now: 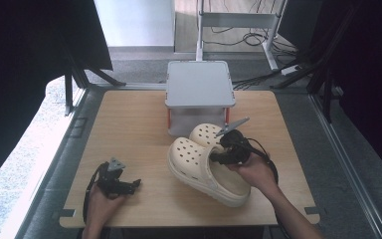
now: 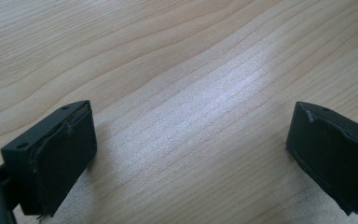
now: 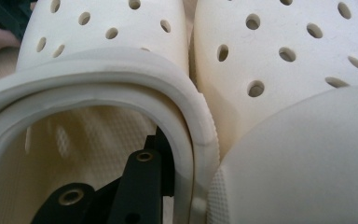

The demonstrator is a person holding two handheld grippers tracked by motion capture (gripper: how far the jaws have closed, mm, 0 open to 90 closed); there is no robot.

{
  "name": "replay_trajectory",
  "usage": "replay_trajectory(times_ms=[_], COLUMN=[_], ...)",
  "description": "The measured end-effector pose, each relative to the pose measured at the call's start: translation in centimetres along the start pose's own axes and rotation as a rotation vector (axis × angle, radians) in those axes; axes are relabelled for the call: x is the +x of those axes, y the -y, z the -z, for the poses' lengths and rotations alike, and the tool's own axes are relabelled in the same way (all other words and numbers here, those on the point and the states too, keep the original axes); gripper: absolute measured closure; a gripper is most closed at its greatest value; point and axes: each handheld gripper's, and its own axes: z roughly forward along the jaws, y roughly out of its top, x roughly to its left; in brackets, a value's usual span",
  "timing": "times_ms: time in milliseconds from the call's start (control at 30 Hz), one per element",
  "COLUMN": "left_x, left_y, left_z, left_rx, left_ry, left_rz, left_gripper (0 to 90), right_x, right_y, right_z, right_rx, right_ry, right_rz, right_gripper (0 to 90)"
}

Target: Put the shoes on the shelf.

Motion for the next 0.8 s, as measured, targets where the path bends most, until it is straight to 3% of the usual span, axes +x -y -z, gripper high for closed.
replay_trajectory(times_ms=[467, 800], left_x=[0.0, 0.0], left_y=[0.0, 0.0], left_z=[0.0, 0.0], left_rx=[0.0, 0.004], left_ry=[0.0, 0.005], left_rz=[0.0, 0.0], left_gripper=[1.3, 1.3], right_x=[-1.3, -2.5], right_y=[-3.6, -6.4], right_z=[4.9, 5.9], right_rx=[-0.04, -0.056], right_ry=[0.048, 0.068], right_rz=[-0.03, -0.064], right_gripper=[71.8, 71.8])
